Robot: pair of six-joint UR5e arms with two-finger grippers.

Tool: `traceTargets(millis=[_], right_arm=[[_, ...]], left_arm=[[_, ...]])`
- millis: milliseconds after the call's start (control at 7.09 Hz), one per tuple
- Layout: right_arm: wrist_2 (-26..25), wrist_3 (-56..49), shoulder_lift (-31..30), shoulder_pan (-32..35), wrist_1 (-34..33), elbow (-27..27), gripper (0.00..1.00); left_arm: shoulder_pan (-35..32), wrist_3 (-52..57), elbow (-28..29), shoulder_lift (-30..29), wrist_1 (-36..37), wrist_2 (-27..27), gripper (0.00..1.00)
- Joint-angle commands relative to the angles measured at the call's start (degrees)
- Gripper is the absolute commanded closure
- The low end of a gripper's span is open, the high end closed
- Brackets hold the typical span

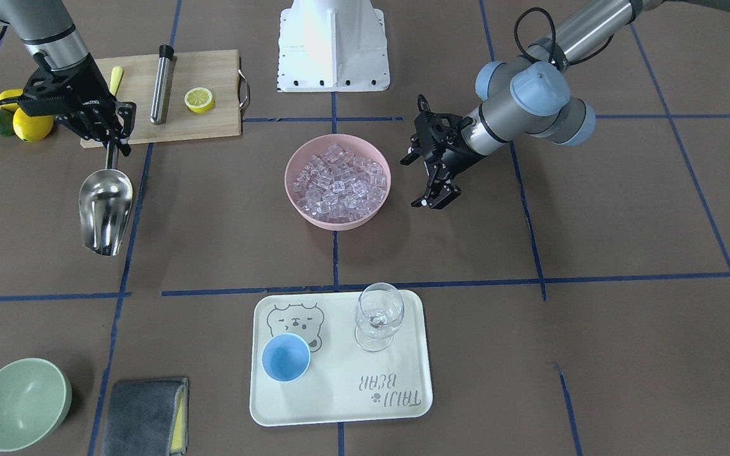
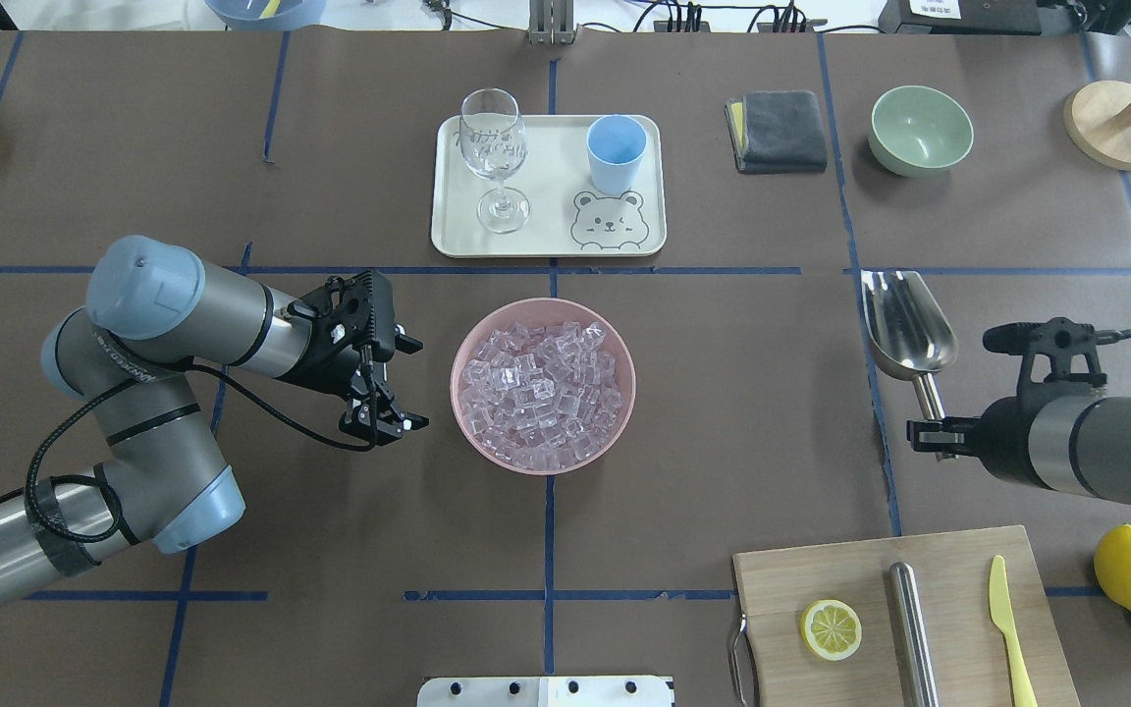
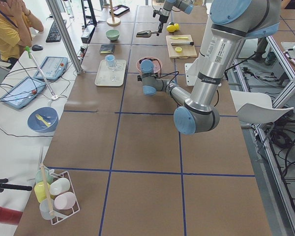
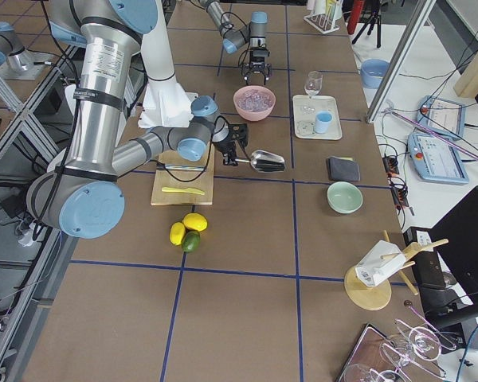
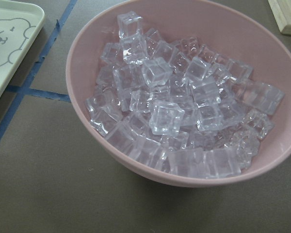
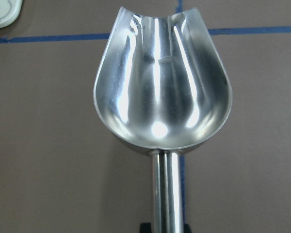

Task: Put ice in cup with scoop
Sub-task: 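Grasp the metal scoop handle with the right gripper and lift it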

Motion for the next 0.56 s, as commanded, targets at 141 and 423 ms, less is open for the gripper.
traceTargets(millis=[141, 423], right_arm=[[5.09, -11.0, 28.9, 0.61, -38.44, 2.06, 1.0], [5.09, -23.08, 43.99, -0.1, -59.91, 2.51, 1.0]], left_arm=[[-0.02, 0.14, -0.03, 0.04, 0.0, 0.09, 0.0], [-0.11, 0.14, 0.15, 0.12, 0.0, 0.09, 0.0]])
